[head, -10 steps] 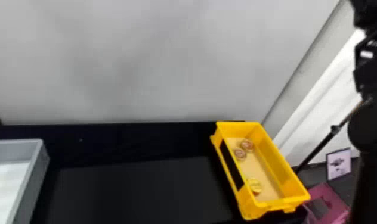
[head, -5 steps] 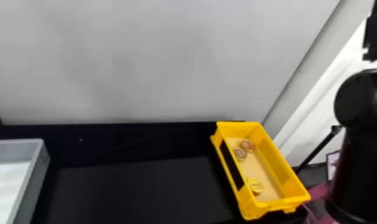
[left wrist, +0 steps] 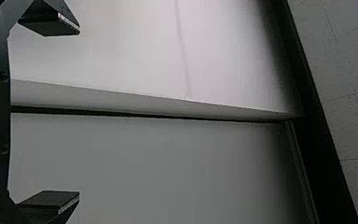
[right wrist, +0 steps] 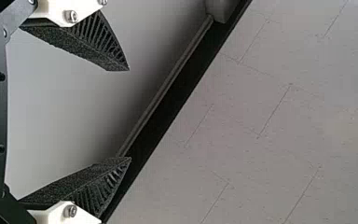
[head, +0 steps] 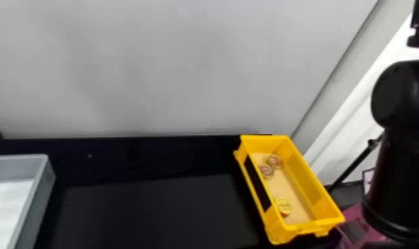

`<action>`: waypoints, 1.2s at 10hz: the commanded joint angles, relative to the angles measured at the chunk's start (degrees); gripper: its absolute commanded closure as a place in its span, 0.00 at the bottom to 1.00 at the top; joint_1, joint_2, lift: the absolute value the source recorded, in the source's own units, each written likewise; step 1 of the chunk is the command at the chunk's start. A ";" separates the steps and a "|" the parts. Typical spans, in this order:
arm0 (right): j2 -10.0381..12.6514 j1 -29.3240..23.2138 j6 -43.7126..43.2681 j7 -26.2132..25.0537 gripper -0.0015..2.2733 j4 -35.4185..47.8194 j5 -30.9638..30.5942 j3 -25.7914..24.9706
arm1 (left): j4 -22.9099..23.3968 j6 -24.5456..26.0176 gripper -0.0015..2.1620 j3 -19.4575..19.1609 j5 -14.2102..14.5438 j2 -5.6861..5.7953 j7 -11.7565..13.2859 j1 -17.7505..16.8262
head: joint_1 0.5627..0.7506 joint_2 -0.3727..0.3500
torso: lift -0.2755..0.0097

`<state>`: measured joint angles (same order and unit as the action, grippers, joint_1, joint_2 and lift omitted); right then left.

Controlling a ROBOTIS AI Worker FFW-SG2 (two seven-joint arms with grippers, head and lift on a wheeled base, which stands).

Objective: Pick up the round yellow can and place it in the yellow rectangular box

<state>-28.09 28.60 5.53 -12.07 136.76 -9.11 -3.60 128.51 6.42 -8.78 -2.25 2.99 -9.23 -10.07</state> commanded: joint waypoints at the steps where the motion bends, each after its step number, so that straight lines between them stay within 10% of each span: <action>1: -0.74 1.10 -0.43 -0.14 0.05 0.00 -0.74 1.14 | 0.42 0.18 0.02 -0.46 -0.21 0.00 0.00 0.32 | 0.98 0.03 | 0.96; 12: -0.56 0.22 -0.78 -0.76 0.05 0.00 -1.44 1.40 | 0.42 0.09 0.02 0.07 -0.12 0.18 -0.18 0.14 | 0.98 0.03 | 0.96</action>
<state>-28.65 28.80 4.82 -12.81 136.76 -10.55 -2.24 129.02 6.52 -8.88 -2.42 3.08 -9.34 -9.90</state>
